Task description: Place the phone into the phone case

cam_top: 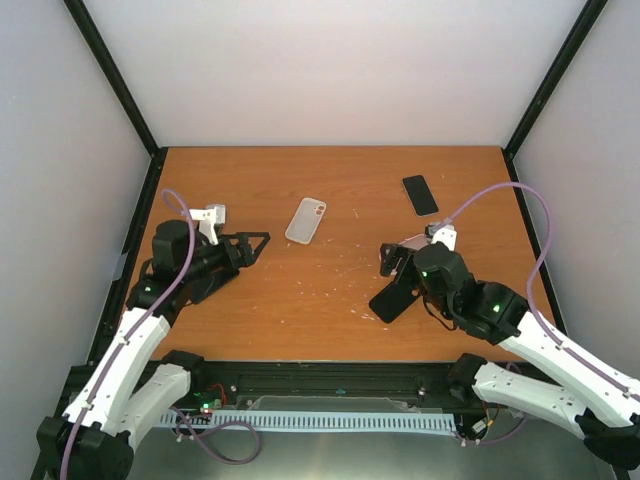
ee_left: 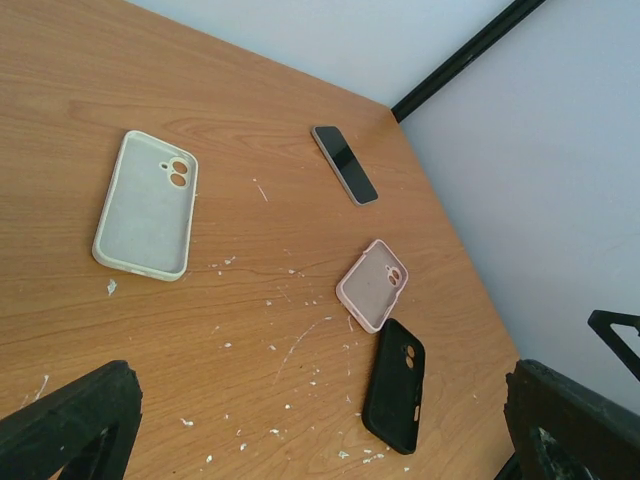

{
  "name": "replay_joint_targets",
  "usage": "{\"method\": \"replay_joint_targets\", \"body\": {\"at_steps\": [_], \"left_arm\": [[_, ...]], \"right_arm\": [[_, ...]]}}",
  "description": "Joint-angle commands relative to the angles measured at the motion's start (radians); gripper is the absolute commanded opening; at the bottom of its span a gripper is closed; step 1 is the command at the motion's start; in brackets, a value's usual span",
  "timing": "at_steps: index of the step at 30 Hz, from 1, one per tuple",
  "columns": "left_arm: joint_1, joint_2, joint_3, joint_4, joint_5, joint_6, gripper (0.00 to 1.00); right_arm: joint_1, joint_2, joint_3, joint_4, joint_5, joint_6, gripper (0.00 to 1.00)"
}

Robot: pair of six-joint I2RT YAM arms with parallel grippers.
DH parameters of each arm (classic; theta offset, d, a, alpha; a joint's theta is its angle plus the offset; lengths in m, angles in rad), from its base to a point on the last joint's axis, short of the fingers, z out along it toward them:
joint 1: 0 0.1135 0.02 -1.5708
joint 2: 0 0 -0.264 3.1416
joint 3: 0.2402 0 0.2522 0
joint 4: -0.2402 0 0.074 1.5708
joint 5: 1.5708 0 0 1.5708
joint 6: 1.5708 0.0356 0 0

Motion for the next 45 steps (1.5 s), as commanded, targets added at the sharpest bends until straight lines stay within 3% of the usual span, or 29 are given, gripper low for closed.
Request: {"method": "replay_joint_targets", "body": {"at_steps": [1, 17, 26, 33, 39, 45], "left_arm": [[0.009, 0.009, 0.044, 0.018, -0.005, 0.013, 0.99], [0.009, 0.02, 0.075, 0.002, -0.063, 0.054, 1.0], [0.009, 0.065, 0.081, -0.049, -0.15, 0.075, 0.99], [0.009, 0.117, 0.071, -0.052, -0.124, 0.116, 1.0], [0.009, 0.125, 0.058, -0.041, -0.091, 0.153, 1.0], [0.009, 0.09, 0.04, -0.023, -0.018, 0.159, 1.0]], "right_arm": [[0.011, -0.032, -0.014, 0.001, 0.045, 0.007, 1.0], [0.011, 0.012, -0.005, 0.049, 0.074, -0.053, 1.0], [-0.009, 0.196, 0.08, 0.166, 0.233, -0.396, 1.0], [-0.213, 0.499, 0.231, 0.222, 0.095, -0.592, 1.0], [-0.432, 0.784, 0.355, 0.242, -0.033, -0.657, 0.9], [-0.615, 1.056, 0.509, 0.227, -0.161, -0.703, 0.89]]}}
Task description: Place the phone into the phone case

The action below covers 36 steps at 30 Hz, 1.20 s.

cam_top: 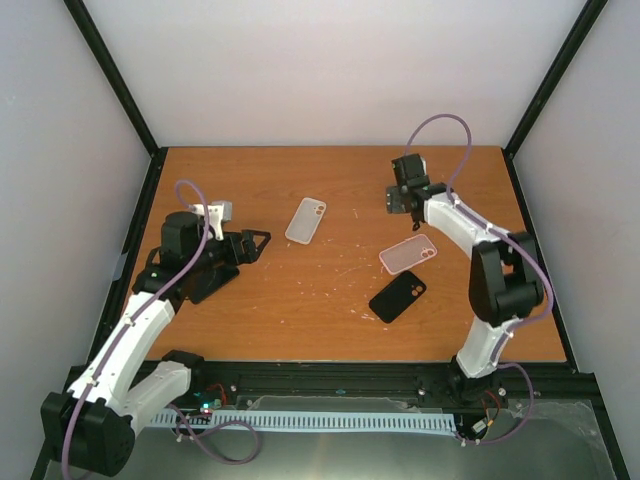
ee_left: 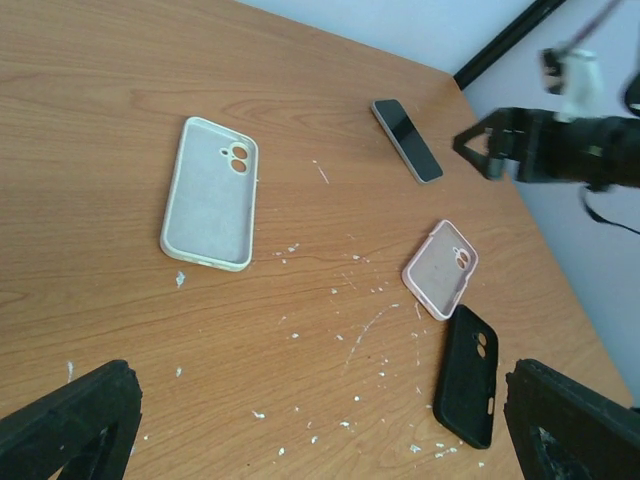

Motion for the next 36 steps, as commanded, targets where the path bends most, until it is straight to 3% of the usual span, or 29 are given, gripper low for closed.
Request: {"method": "replay_joint_targets", "body": {"at_steps": [1, 3, 18, 27, 36], "left_arm": [[0.008, -0.038, -0.014, 0.032, 0.063, 0.024, 1.0], [0.008, -0.047, -0.02, 0.033, 0.067, 0.019, 0.99], [0.008, -0.027, -0.02, 0.008, 0.059, 0.039, 0.99], [0.008, -0.024, -0.02, 0.008, 0.049, 0.038, 1.0], [0.008, -0.018, -0.022, 0.007, 0.043, 0.039, 0.99]], "right_arm": [[-0.107, 0.153, 0.102, 0.001, -0.152, -0.08, 0.9], [-0.147, 0.243, 0.188, -0.044, -0.17, -0.098, 0.95], [-0.248, 0.649, 0.675, -0.229, -0.187, -0.187, 1.0], [-0.272, 0.766, 0.825, -0.281, -0.263, -0.219, 0.99], [-0.272, 0.77, 0.814, -0.305, -0.335, -0.228, 0.95]]}}
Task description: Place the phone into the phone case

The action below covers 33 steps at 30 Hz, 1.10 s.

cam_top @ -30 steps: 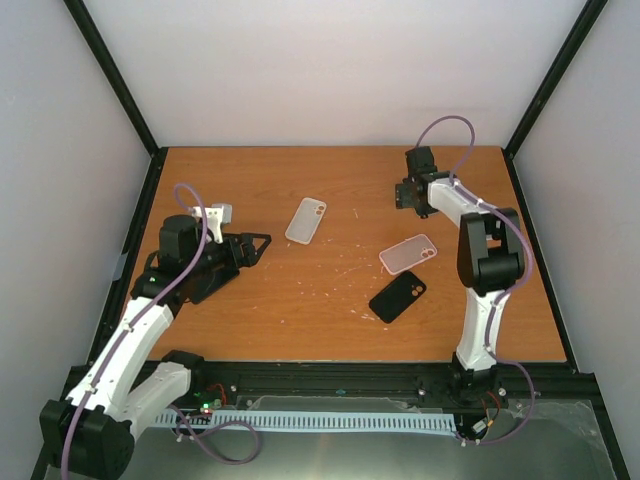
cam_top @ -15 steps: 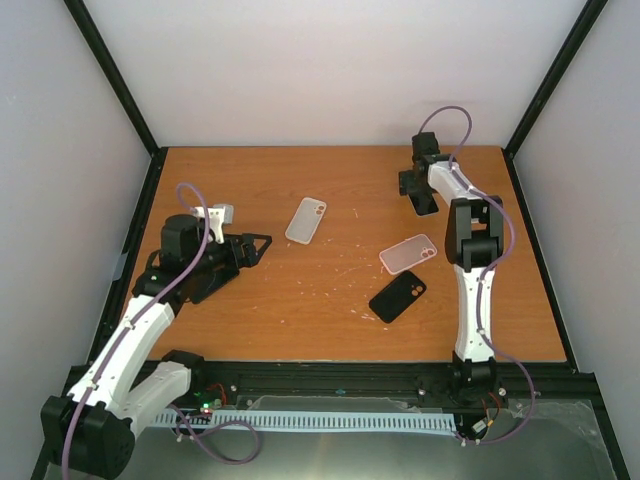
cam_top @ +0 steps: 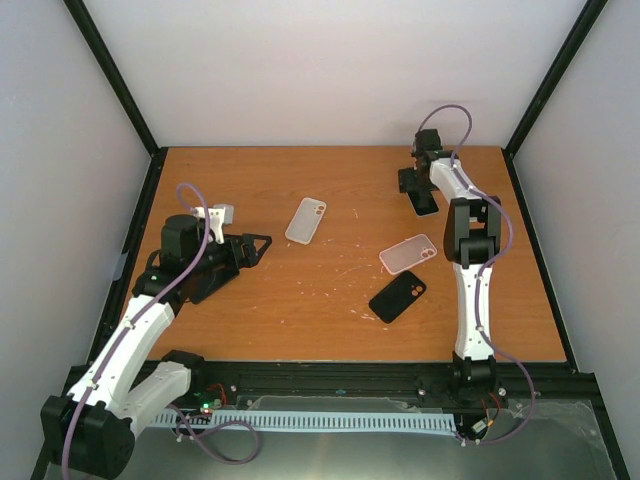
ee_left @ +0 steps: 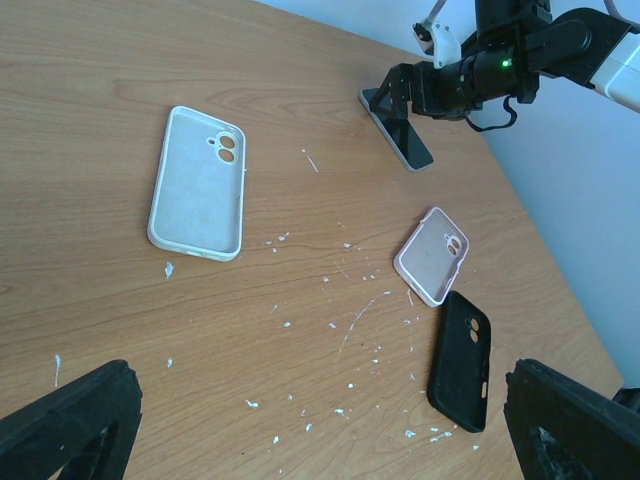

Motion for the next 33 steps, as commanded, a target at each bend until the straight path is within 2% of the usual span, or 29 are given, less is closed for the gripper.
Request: {"method": "replay_joint_targets", "body": {"at_steps": [1, 8, 18, 24, 27, 33], "left_arm": [[0.008, 0.005, 0.003, 0.006, 0.002, 0.019, 0.99], [0.008, 0.003, 0.002, 0.005, 0.004, 0.02, 0.99], [0.014, 0.017, -0.003, 0.0, -0.016, 0.016, 0.99], [0.014, 0.05, 0.002, 0.006, -0.062, -0.011, 0.99], [0.014, 0.116, 0.035, 0.026, -0.161, -0.106, 0.99], [0.011, 0.343, 0.132, 0.165, -0.105, -0.188, 0.92]], "right_arm": [[-0.004, 0.025, 0.0, -0.062, -0.06, -0.024, 0.95], [-0.004, -0.012, -0.05, -0.064, -0.068, -0.027, 1.0], [-0.002, -0.042, -0.103, -0.093, -0.087, 0.01, 0.81], [-0.001, -0.107, -0.183, -0.082, -0.063, 0.041, 0.79], [0.001, -0.143, -0.246, -0.057, -0.05, 0.056, 0.76], [0.001, -0.215, -0.368, -0.008, -0.048, 0.085, 0.74]]}}
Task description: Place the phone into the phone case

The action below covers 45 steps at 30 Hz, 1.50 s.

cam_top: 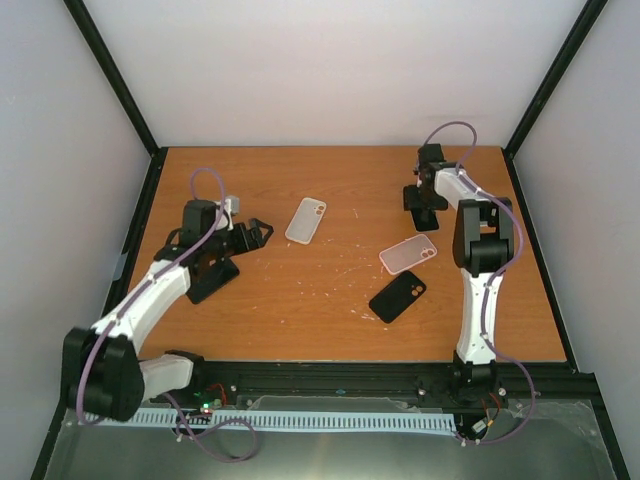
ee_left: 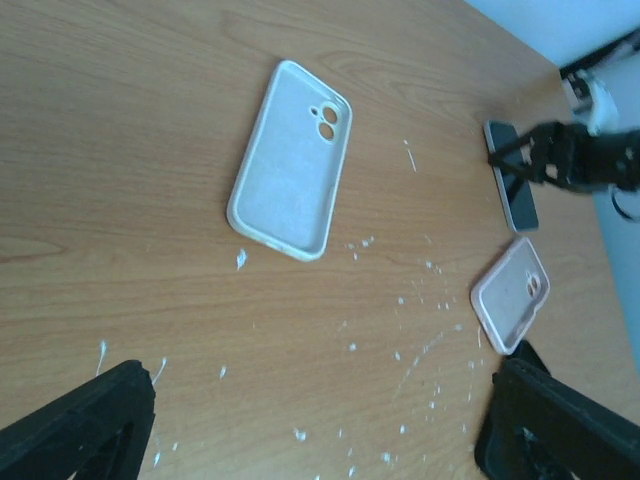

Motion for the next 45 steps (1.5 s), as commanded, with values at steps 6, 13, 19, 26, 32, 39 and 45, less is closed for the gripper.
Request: {"method": "replay_joint_targets", "body": {"at_steps": [6, 13, 19, 26, 32, 39, 45], "left_arm": [[0.002, 0.371, 0.231, 0.215, -0.067, -0.017, 0.84], [0.0, 0.684, 0.377, 0.301, 0.016, 0.034, 0.73], [-0.002, 0.828, 0.43, 0.297, 0.057, 0.049, 0.66], [-0.019, 0.877, 0.41, 0.299, 0.121, 0.053, 0.55], [-0.053, 0.887, 0.416, 0.265, 0.09, 0.051, 0.46], [-0.088, 0.874, 0.393, 0.25, 0.057, 0.037, 0.39], [-0.123, 0.87, 0.386, 0.209, -0.012, 0.026, 0.18]], "right_arm": [[0.002, -0.095, -0.13, -0.004, 0.087, 0.068, 0.72], [0.001, -0.171, -0.169, -0.021, 0.135, 0.129, 0.7], [0.006, -0.251, -0.224, -0.025, 0.103, 0.173, 0.68], [0.021, -0.341, -0.316, -0.002, 0.093, 0.181, 0.66], [0.033, -0.381, -0.349, 0.005, 0.096, 0.184, 0.65], [0.05, -0.411, -0.355, -0.013, 0.096, 0.186, 0.64], [0.094, -0.505, -0.407, -0.008, 0.053, 0.194, 0.64]]}}
